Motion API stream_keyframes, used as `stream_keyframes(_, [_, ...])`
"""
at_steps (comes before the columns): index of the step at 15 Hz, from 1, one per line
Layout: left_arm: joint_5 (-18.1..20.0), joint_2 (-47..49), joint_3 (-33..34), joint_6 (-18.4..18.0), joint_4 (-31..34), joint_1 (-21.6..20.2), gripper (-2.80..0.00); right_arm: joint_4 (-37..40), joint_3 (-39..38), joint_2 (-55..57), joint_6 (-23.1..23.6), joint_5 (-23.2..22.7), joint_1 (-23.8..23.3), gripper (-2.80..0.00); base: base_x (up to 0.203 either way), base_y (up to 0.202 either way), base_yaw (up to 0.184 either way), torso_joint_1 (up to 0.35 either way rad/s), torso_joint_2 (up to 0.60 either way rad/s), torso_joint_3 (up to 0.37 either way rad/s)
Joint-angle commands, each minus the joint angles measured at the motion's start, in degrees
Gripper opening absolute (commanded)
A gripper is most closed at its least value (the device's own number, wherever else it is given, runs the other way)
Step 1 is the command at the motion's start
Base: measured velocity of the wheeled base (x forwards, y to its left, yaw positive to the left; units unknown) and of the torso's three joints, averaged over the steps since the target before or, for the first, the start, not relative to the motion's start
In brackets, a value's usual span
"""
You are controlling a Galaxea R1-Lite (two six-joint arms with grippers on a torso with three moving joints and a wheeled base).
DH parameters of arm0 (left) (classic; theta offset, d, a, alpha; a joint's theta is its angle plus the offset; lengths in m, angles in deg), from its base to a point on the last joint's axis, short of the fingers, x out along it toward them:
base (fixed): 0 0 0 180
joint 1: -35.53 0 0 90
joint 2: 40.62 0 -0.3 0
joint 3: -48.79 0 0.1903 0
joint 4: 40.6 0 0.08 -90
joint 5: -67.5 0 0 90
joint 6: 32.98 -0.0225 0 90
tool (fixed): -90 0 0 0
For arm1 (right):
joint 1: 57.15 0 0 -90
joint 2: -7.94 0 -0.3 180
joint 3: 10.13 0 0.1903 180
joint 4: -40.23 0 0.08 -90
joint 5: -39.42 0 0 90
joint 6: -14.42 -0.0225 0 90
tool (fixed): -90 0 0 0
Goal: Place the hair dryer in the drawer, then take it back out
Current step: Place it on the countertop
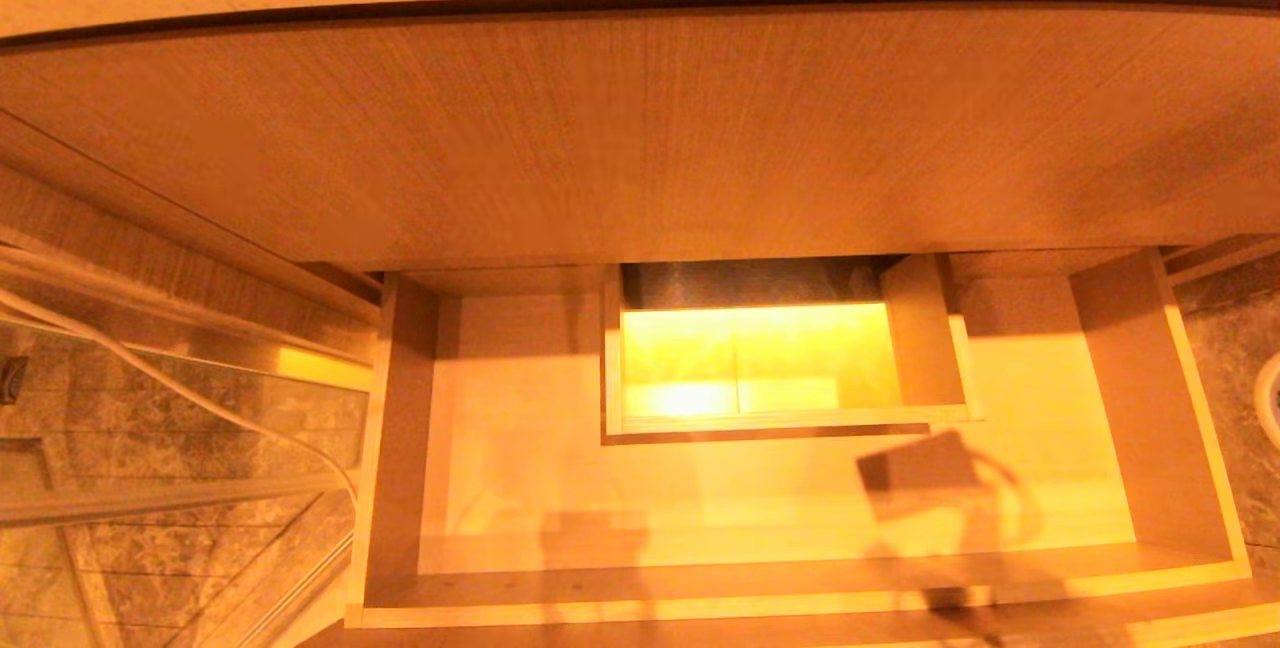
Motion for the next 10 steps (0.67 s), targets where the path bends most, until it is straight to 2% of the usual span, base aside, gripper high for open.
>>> stream_keyframes(1, [0.0,0.0,0.0,0.0,0.0,0.0,-2.80,0.5,2.6,-0.5,-1.7,0.1,0.0,-2.80,0.000,0.000,0.000,0.000,0.00,0.000])
stream_keyframes(6, [0.0,0.0,0.0,0.0,0.0,0.0,-2.80,9.8,14.0,0.1,-9.4,-0.4,0.1,-2.80,0.000,0.000,0.000,0.000,0.00,0.000])
stream_keyframes(10, [0.0,0.0,0.0,0.0,0.0,0.0,-2.80,9.9,19.0,1.0,-13.3,-0.6,1.4,-2.80,0.000,0.000,0.000,0.000,0.00,0.000])
